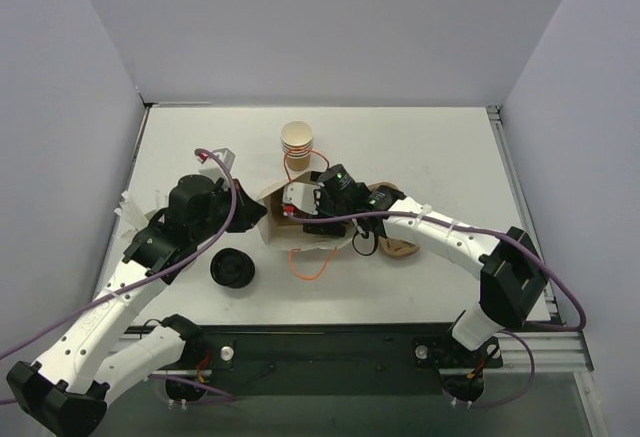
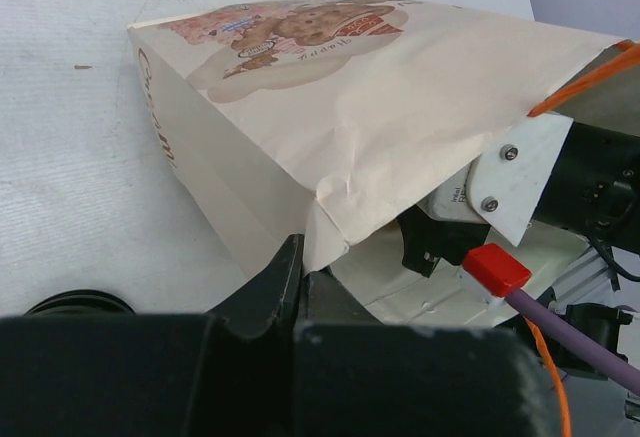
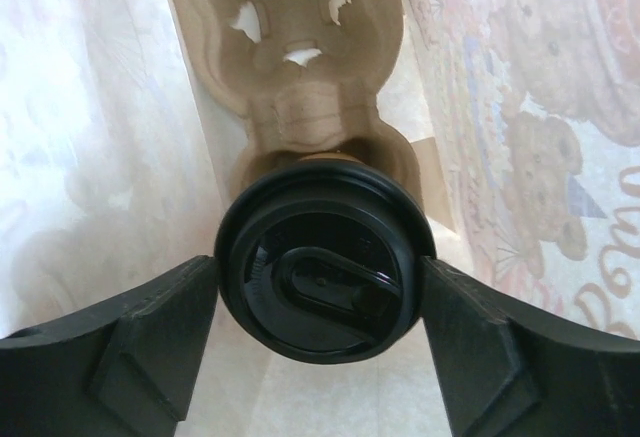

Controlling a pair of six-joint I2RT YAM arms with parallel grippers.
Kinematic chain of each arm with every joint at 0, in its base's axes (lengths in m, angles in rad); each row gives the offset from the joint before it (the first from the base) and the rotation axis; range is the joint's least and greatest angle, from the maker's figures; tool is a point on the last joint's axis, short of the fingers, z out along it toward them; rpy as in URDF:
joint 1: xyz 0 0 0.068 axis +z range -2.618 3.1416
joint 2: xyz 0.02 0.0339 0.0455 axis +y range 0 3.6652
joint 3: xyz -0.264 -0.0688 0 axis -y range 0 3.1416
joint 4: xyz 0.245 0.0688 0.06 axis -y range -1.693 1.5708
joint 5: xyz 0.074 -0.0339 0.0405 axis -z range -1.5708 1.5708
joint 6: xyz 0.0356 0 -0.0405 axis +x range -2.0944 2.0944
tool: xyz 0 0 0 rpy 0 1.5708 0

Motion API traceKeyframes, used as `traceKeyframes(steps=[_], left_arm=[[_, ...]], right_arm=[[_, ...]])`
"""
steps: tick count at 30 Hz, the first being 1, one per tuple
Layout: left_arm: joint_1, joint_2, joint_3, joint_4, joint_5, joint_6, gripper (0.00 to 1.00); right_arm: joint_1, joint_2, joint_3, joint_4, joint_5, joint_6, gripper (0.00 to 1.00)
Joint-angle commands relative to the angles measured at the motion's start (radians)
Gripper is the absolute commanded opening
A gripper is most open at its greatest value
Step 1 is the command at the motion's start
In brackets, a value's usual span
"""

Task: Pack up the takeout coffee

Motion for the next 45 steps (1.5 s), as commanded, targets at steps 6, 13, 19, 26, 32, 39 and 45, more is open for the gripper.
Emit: traceKeyframes(steps=[6, 13, 19, 26, 32, 39, 45], left_arm=[[0.006, 0.012, 0.061, -0.057, 0.016, -0.016, 0.0], [0.006, 0.021, 0.082, -0.071, 0.025, -0.022, 0.0], [0.006, 0.03, 0.101, -0.086, 0.037, -0.025, 0.0], [0.008, 0.055, 0.162, -0.145, 0.042, -0.027, 0.0], [0.006, 0.076, 0.22, -0.197, 0.043, -0.022, 0.0], [0.006, 0.084, 0.247, -0.24, 0.039, -0.01, 0.0], [0.006, 0.085, 0.242, -0.241, 0.045, -0.011, 0.0]], right_arm=[[-0.002, -0.076, 0.044, -0.103, 0.098, 0.082, 0.93], [0.001, -0.094, 0.059, -0.119, 0.081, 0.102, 1.0], [0.018, -0.103, 0.082, -0.185, 0.069, 0.129, 0.9], [0.043, -0.123, 0.084, -0.222, 0.079, 0.14, 0.77], [0.059, -0.131, 0.092, -0.251, 0.084, 0.141, 0.77], [0.086, -0.14, 0.096, -0.261, 0.138, 0.141, 0.87], [0.086, -0.154, 0.111, -0.268, 0.11, 0.154, 0.87]])
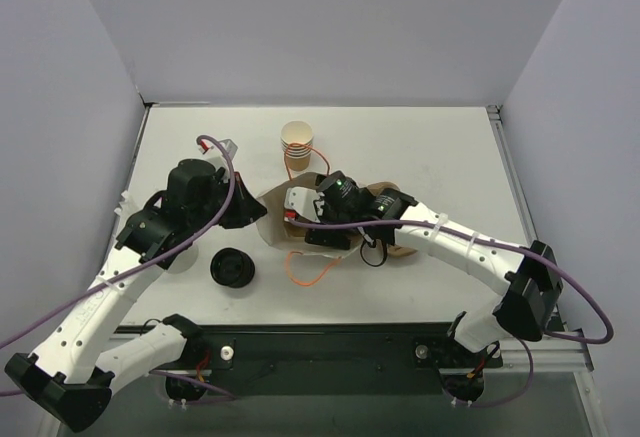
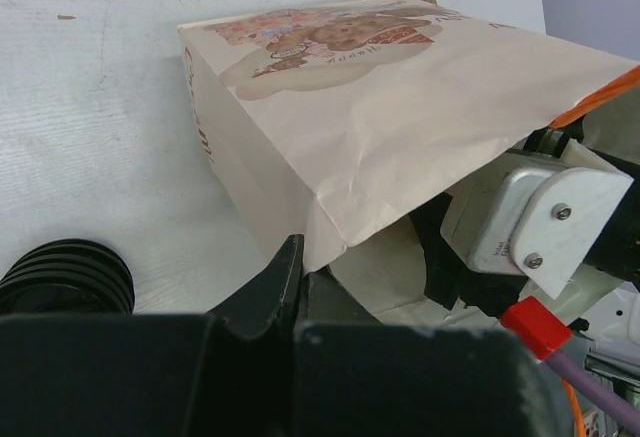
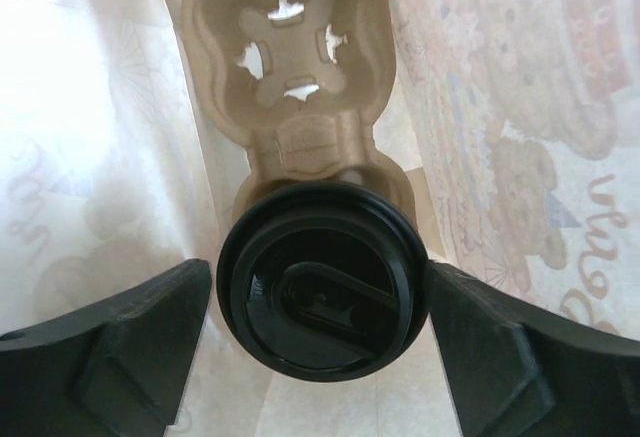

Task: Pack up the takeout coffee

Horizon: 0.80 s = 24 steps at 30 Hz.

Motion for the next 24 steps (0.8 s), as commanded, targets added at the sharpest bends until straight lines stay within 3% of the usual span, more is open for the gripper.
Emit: traceKeyframes(steps=[1, 4, 12, 24], left_arm=[[0.008, -0.001, 0.043, -0.023, -0.002, 0.009, 0.0], [0.006, 0.006, 0.052, -0.033, -0.001, 0.009, 0.0], [0.008, 0.028, 0.101, -0.066, 0.011, 0.003, 0.0], [0.006, 0.089, 0.176, -0.146, 0.025, -0.009, 0.0]], right_arm=[[-0.003, -0.06, 0.054, -0.038, 0.027, 0.024, 0.78], [0.005, -0.069, 0.066, -0.059, 0.003, 0.028, 0.71], [0.039, -0.102, 0.07, -0.144, -0.12, 0.015, 0.66], [0.056, -0.096, 0.155, -0.175, -0.16, 0.041, 0.58]])
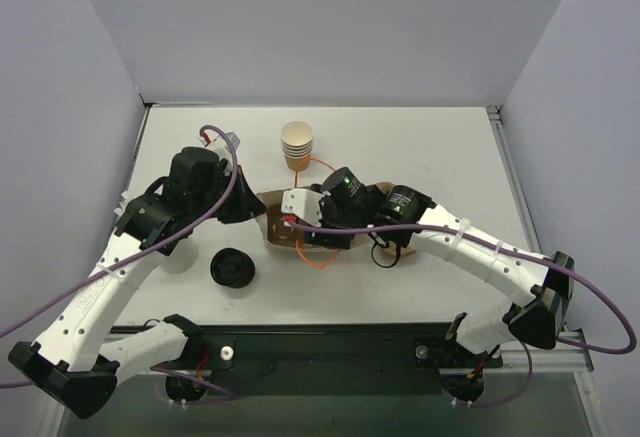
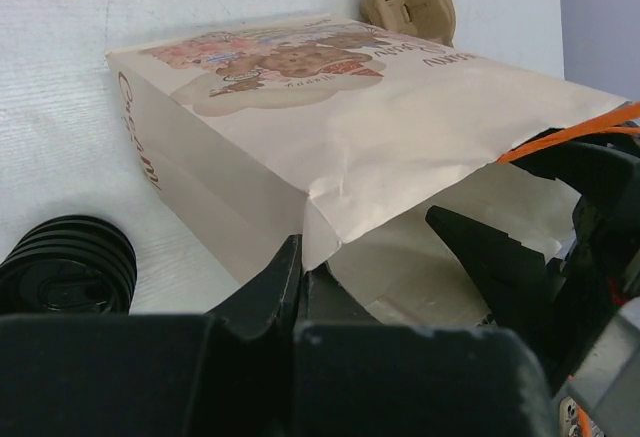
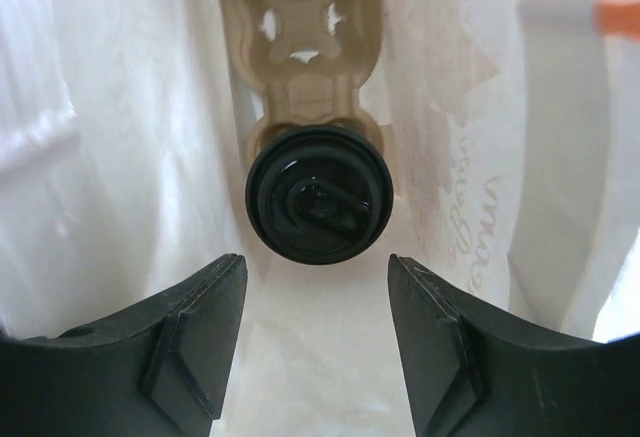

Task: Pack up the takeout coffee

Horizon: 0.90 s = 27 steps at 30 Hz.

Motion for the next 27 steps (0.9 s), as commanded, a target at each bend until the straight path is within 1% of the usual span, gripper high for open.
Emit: traceKeyframes(steps=[1, 5, 7, 8, 10, 11, 15, 17, 20, 22, 24, 27], left_arm=[[0.004, 0.014, 0.048, -0.021, 0.008, -0.01, 0.0], [0.005, 0.029, 0.069, -0.024, -0.03, -0.005, 0.01], [0.005, 0.038, 0.085, -0.027, -0.043, 0.001, 0.08], [0.004, 0.049, 0.091, -0.028, -0.06, 0.002, 0.14], [0.008, 0.061, 0.117, -0.035, -0.07, 0.002, 0.2], [0.01, 0.072, 0.124, -0.033, -0.077, 0.004, 0.26], [0.017, 0.086, 0.155, -0.033, -0.1, 0.01, 0.34], [0.02, 0.087, 0.175, -0.033, -0.113, 0.021, 0.36], [0.027, 0.087, 0.193, -0.033, -0.178, 0.028, 0.42], [0.03, 0.084, 0.194, -0.028, -0.199, 0.042, 0.46], [0.036, 0.092, 0.198, -0.044, -0.231, 0.042, 0.48], [0.037, 0.097, 0.207, -0.055, -0.241, 0.05, 0.5]], right_arm=[[0.003, -0.024, 0.057, -0.033, -0.02, 0.02, 0.58], [-0.01, -0.006, 0.089, -0.035, -0.019, 0.011, 0.56], [-0.023, 0.011, 0.106, -0.035, -0.017, 0.011, 0.55], [-0.029, 0.014, 0.126, -0.035, -0.022, 0.013, 0.55], [-0.04, 0.029, 0.148, -0.035, -0.019, 0.011, 0.55], [-0.043, 0.034, 0.166, -0.036, -0.016, 0.013, 0.55], [-0.059, 0.04, 0.21, -0.038, -0.043, 0.043, 0.55], [-0.062, 0.042, 0.221, -0.043, -0.039, 0.052, 0.55], [-0.062, 0.048, 0.244, -0.05, -0.002, 0.062, 0.55], [-0.062, 0.053, 0.27, -0.05, 0.032, 0.085, 0.58], [-0.062, 0.06, 0.292, -0.053, 0.044, 0.111, 0.58], [-0.063, 0.063, 0.335, -0.053, 0.107, 0.14, 0.58]])
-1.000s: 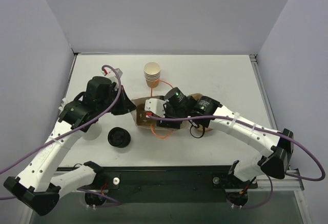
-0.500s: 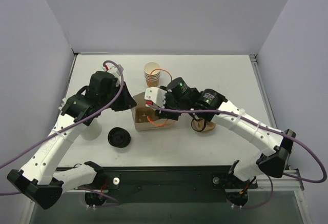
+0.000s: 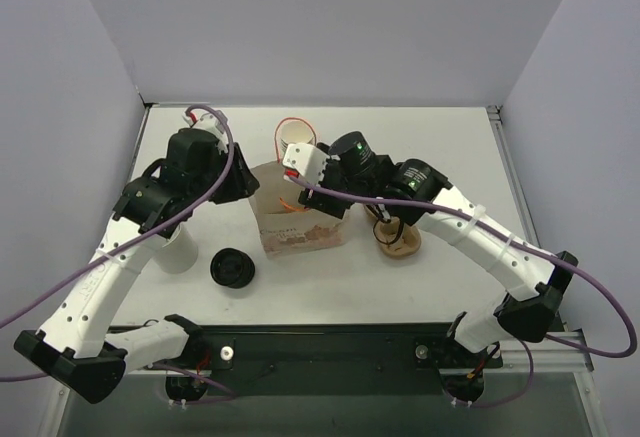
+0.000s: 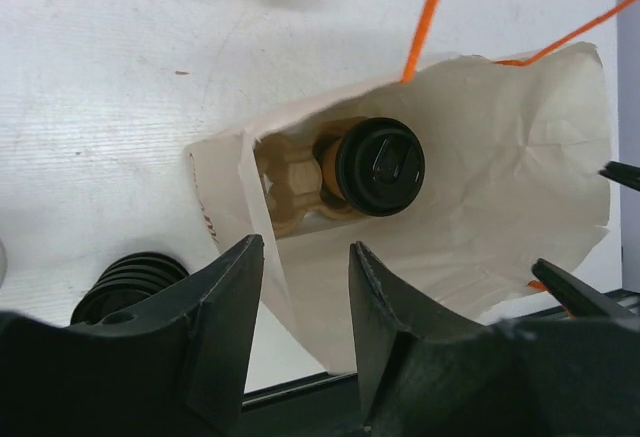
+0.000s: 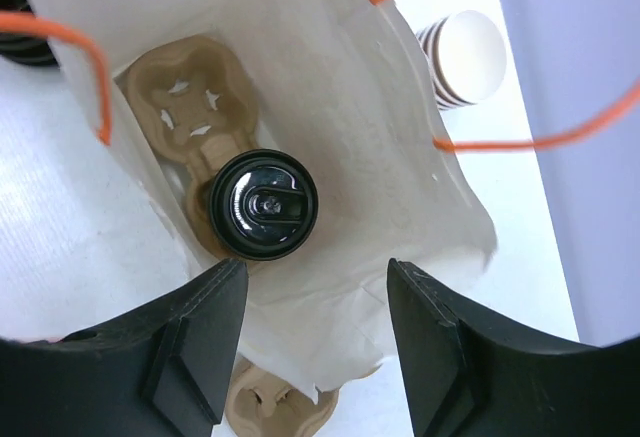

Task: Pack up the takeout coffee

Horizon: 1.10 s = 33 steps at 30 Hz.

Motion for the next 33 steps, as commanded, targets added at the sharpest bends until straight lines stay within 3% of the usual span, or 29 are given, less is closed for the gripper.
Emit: traceKeyframes(steps=[1, 8, 11, 15, 25, 33], left_arm=[[0.01, 0.002, 0.055, -0.01, -0.062, 0.021, 0.5], [0.01, -0.028, 0.049, -0.012, -0.122, 0.03, 0.64], [0.01, -0.039, 0.07, -0.016, -0.145, 0.027, 0.67], [0.01, -0.064, 0.098, -0.058, -0.221, 0.027, 0.68], [0.024, -0.206, -0.037, -0.242, -0.519, -0.03, 0.68], [0.073, -0.185, -0.143, -0.214, -0.587, 0.005, 0.67]], right_arm=[[-0.004, 0.006, 0.08, -0.011, 0.094, 0.094, 0.58], [0.004, -0.02, 0.123, -0.012, 0.223, 0.281, 0.61], [0.002, -0.046, 0.133, -0.014, 0.355, 0.383, 0.68], [0.025, -0.156, 0.074, -0.017, 0.452, 0.515, 1.0], [0.04, -0.495, -0.224, -0.063, 0.328, 0.929, 1.0], [0.04, -0.637, -0.298, -0.103, 0.341, 0.913, 1.0]])
